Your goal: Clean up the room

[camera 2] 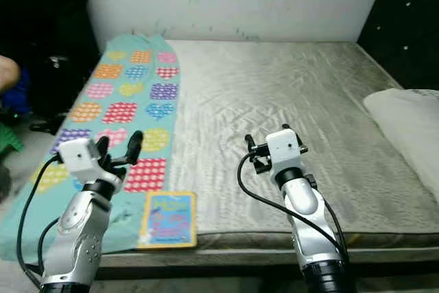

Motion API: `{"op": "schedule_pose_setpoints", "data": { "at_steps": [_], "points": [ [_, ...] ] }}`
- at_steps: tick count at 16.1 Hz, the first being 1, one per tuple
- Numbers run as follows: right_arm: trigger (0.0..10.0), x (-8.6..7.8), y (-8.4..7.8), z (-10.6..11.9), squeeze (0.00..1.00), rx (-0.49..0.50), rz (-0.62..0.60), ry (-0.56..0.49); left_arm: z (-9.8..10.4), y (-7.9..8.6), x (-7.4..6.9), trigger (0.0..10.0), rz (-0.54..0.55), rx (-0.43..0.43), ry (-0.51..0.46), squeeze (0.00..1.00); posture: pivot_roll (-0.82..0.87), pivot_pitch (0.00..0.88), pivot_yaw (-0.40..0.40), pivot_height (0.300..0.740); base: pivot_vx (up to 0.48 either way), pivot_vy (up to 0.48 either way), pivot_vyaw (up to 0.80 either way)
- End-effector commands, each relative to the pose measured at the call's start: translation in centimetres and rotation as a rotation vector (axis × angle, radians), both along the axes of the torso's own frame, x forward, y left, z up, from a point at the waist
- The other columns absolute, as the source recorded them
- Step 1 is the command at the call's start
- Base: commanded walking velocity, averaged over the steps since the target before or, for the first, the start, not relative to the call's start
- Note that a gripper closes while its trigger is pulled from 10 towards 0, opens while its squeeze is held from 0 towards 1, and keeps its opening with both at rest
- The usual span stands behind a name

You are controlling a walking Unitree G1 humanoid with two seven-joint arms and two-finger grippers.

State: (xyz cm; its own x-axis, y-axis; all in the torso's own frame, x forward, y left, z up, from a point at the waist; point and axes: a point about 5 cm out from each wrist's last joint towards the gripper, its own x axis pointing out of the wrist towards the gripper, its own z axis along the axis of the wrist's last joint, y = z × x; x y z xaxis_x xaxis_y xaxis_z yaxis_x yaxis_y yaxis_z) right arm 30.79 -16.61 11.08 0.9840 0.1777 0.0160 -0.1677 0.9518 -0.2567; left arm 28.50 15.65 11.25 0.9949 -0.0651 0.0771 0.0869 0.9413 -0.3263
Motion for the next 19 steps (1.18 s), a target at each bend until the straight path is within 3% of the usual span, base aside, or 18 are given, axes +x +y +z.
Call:
{"op": "schedule_pose_setpoints", "data": {
  "at_steps": [1,11,16,19],
  "points": [
    [10.0,0.09,0.14,0.22,0.00,-0.001,0.010,-0.007,-0.21,0.32,0.02,10.0,0.008,0.010,0.012,0.00,-0.10,0.000,-0.031,0.740,0.000,-0.307,0.00],
    [10.0,0.03,0.00,0.16,0.00,-0.005,0.010,-0.006,-0.19,0.23,0.10,10.0,0.007,-0.021,0.003,0.00,-0.10,0.000,-0.030,0.740,0.000,0.000,0.00],
    [10.0,0.01,-0.03,0.14,0.00,-0.010,0.012,-0.003,-0.23,0.11,0.13,10.0,0.004,-0.033,0.005,0.00,-0.10,0.000,-0.033,0.740,0.000,0.402,0.00],
    [10.0,0.01,0.01,0.09,0.00,-0.012,0.014,-0.001,0.23,-0.16,0.04,10.0,-0.022,-0.027,-0.031,0.00,-0.10,0.000,-0.034,0.740,0.000,0.000,0.00]
  ]
}}
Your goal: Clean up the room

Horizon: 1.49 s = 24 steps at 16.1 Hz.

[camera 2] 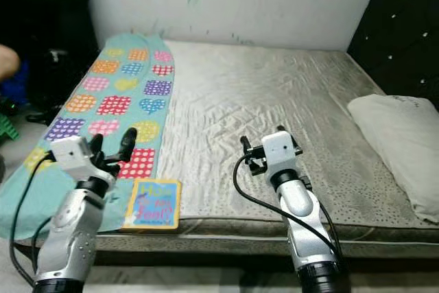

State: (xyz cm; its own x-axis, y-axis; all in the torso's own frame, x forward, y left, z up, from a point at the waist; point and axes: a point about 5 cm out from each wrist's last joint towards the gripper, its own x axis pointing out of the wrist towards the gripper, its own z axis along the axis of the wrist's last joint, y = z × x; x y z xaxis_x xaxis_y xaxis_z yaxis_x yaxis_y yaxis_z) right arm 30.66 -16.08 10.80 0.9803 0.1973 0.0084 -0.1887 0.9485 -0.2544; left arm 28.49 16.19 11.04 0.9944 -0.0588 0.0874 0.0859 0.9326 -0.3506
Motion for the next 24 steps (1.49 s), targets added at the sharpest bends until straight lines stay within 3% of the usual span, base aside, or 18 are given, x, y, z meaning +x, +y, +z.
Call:
{"op": "schedule_pose_setpoints", "data": {
  "at_steps": [1,11,24],
  "points": [
    [10.0,0.15,-0.50,0.36,0.00,-0.014,-0.006,-0.009,0.61,-0.82,0.00,10.0,-0.042,-0.006,-0.040,0.00,-0.10,0.000,-0.033,0.740,0.000,0.000,0.00],
    [10.0,0.18,-0.40,0.18,0.00,-0.019,0.000,-0.007,0.71,-1.03,-0.07,10.0,-0.067,0.001,-0.050,0.00,-0.10,0.000,-0.030,0.740,0.355,0.000,0.00],
    [10.0,0.23,-0.70,-0.08,0.00,-0.014,-0.015,0.003,0.44,-1.01,0.04,10.0,-0.048,-0.020,-0.012,0.00,-0.10,0.000,-0.031,0.740,0.000,0.000,-0.06]
  ]
}}
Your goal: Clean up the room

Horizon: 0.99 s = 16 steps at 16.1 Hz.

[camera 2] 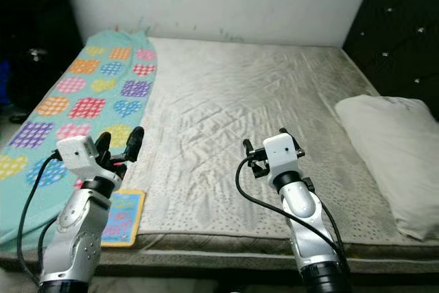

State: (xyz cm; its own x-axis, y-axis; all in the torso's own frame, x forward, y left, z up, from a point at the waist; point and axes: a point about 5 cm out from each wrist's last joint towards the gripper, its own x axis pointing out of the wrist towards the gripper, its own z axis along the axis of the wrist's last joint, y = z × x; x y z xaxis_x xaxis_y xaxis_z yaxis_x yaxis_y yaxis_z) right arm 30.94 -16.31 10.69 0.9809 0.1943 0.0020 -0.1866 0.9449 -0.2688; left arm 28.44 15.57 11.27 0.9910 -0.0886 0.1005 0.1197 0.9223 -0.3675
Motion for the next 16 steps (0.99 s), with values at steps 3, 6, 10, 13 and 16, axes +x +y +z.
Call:
{"op": "schedule_pose_setpoints", "data": {
  "at_steps": [3,6,10,13,16],
  "points": [
    [10.0,0.03,-0.46,0.04,0.00,0.002,-0.011,-0.003,0.17,-0.39,0.17,10.0,-0.014,-0.002,0.002,0.00,-0.10,0.000,-0.029,0.740,0.000,0.410,-0.80],
    [10.0,0.04,-0.46,0.07,0.00,0.001,-0.011,-0.005,0.20,-0.39,0.18,10.0,-0.014,-0.001,-0.001,0.00,-0.10,0.000,-0.029,0.740,0.000,0.480,0.00],
    [10.0,0.06,-0.53,0.14,0.00,-0.002,-0.009,-0.009,0.34,-0.42,0.22,10.0,-0.007,0.013,-0.013,0.00,-0.10,0.000,-0.032,0.740,0.000,0.134,0.00],
    [10.0,0.09,-0.53,0.15,0.00,-0.002,-0.007,-0.011,0.40,-0.47,0.18,10.0,-0.011,0.006,-0.020,0.00,-0.10,0.000,-0.033,0.740,0.000,0.000,0.00],
    [10.0,0.11,-0.49,0.18,0.00,-0.004,-0.005,-0.013,0.41,-0.46,0.15,10.0,-0.009,0.002,-0.023,0.00,-0.10,0.000,-0.033,0.740,0.000,0.000,0.00]
  ]
}}
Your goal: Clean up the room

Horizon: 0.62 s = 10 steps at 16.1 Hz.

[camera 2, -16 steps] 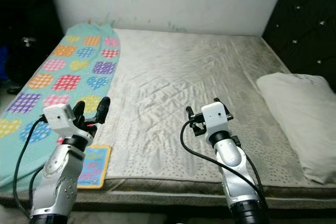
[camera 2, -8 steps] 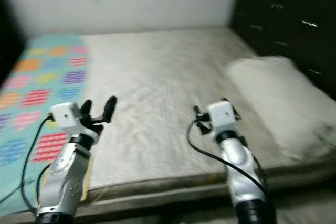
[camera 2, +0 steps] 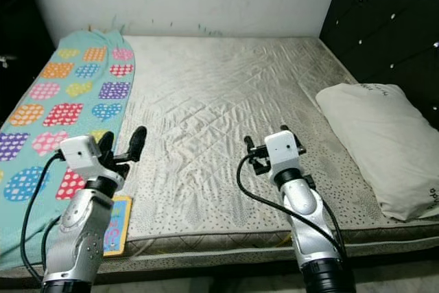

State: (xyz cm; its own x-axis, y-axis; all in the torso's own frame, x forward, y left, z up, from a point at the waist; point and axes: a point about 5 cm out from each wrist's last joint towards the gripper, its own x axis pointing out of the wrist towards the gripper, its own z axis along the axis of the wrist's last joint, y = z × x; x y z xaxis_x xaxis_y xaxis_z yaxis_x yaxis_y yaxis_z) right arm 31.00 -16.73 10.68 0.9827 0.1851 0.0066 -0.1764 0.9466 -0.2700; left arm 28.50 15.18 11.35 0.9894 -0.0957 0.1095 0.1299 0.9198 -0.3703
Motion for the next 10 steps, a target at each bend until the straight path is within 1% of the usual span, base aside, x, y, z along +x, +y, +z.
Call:
{"op": "schedule_pose_setpoints", "data": {
  "at_steps": [1,10],
  "points": [
    [10.0,0.03,-0.09,0.19,0.00,-0.004,0.005,-0.009,0.37,-0.09,0.08,10.0,-0.003,0.007,-0.020,0.00,-0.10,0.000,-0.033,0.740,0.000,0.439,0.00],
    [10.0,0.20,0.11,0.26,0.00,-0.002,0.014,-0.012,0.39,-0.11,0.16,10.0,-0.003,0.013,-0.020,0.00,-0.10,0.000,-0.033,0.740,0.000,0.480,0.00]
  ]
}}
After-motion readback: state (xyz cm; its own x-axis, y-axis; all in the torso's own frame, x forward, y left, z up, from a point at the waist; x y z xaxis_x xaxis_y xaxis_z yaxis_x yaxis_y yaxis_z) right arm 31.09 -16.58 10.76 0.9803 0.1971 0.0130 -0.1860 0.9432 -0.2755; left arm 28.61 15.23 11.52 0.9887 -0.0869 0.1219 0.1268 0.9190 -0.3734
